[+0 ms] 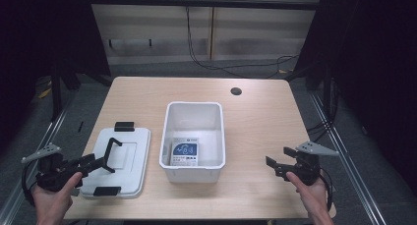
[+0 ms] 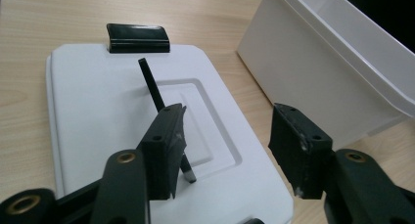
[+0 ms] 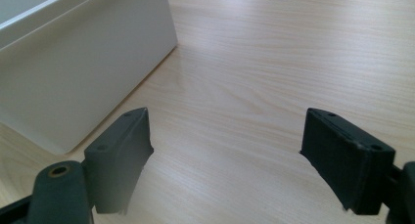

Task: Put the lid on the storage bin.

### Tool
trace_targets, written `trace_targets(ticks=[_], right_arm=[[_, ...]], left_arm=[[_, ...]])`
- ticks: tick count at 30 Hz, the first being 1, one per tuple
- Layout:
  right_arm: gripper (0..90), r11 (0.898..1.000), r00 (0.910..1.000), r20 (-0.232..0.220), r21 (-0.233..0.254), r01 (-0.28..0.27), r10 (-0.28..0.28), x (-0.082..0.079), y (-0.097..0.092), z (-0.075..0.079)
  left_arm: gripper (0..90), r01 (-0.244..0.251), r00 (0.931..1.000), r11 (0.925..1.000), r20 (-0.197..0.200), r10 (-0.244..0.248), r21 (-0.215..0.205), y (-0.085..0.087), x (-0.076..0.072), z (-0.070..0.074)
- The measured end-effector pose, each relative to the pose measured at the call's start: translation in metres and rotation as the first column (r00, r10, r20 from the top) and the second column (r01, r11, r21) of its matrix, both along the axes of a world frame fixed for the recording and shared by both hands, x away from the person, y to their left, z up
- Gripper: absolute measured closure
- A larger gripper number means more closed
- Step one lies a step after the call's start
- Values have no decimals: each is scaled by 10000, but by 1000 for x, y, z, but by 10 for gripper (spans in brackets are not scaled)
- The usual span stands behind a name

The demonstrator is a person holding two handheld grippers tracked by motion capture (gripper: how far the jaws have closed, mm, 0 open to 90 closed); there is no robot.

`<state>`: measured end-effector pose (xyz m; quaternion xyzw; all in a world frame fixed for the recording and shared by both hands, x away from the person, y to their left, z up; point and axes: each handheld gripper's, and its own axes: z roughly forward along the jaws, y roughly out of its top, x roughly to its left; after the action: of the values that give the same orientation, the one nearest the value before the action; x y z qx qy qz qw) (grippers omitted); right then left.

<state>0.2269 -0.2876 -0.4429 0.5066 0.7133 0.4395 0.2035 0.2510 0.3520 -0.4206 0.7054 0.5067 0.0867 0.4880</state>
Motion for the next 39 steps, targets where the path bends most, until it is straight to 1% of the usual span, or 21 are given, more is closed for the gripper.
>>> trace_targets(ticks=[7,10,12,13,15,18,19,20,24,25,28,29,30,32,33,34,35,36,37,38,39], right_arm=[[207,9997,9999,-82,-218,-74,72,-1,2,0],[212,9994,9989,-468,-317,-120,105,2,3,-3],[216,9993,9990,-435,-346,-138,123,4,5,-3],[216,9993,9990,-435,-346,-138,123,4,5,-3],[217,9990,9988,-435,-380,-221,204,5,6,-2],[212,9977,9980,-533,-558,-373,344,6,10,-3],[212,9977,9980,-533,-558,-373,344,6,10,-3],[210,9967,9974,-649,-733,-359,311,7,12,-4],[211,9965,9963,-764,-706,-455,401,8,12,-5],[211,9965,9963,-764,-706,-455,401,8,12,-5],[211,9956,9948,-877,-734,-580,515,10,13,-6],[211,9956,9948,-877,-734,-580,515,10,13,-6],[211,9949,9940,-910,-755,-676,606,11,15,-7],[211,9946,9933,-971,-768,-695,619,11,16,-7],[208,9932,9924,-1012,-861,-790,701,12,18,-8],[208,9929,9918,-1068,-881,-803,708,12,19,-8],[208,9929,9918,-1068,-881,-803,708,12,19,-8],[208,9922,9913,-1071,-896,-867,770,12,19,-8],[209,9911,9906,-1068,-936,-951,850,13,20,-8],[209,9911,9906,-1068,-936,-951,850,13,20,-8],[208,9911,9900,-1116,-915,-967,863,13,20,-8]], left_arm=[[506,-208,9998,9978,37,206,622,-2,5,4],[508,-166,9999,9983,13,165,552,-2,6,9],[554,-211,9997,9955,-126,223,919,-4,5,10],[584,-211,9997,9955,-126,223,919,-4,5,10],[589,-318,9975,9976,-607,355,611,-5,9,12],[656,-240,9992,9914,-300,280,1283,-12,12,30],[697,-240,9992,9914,-300,280,1283,-12,12,30],[750,-307,9995,9839,82,297,1759,-15,12,37],[710,42,9969,9752,-771,132,2214,-18,23,40],[703,42,9969,9752,-771,132,2214,-18,23,40],[648,478,9863,9594,-1651,-13,2780,-26,35,35],[647,478,9863,9594,-1651,-13,2780,-26,35,35],[647,496,9789,9585,-2042,92,2806,-30,44,33],[647,429,9744,9608,-2238,203,2738,-31,49,33],[648,631,9605,9610,-2777,147,2691,-32,58,31],[649,667,9517,9594,-3064,213,2739,-33,62,31],[649,667,9517,9594,-3064,213,2739,-33,62,31],[649,656,9452,9576,-3250,304,2804,-33,66,30],[655,563,9311,9526,-3602,581,2991,-35,71,29],[655,563,9311,9526,-3602,581,2991,-35,71,29],[655,480,9224,9472,-3779,797,3169,-36,74,28]])
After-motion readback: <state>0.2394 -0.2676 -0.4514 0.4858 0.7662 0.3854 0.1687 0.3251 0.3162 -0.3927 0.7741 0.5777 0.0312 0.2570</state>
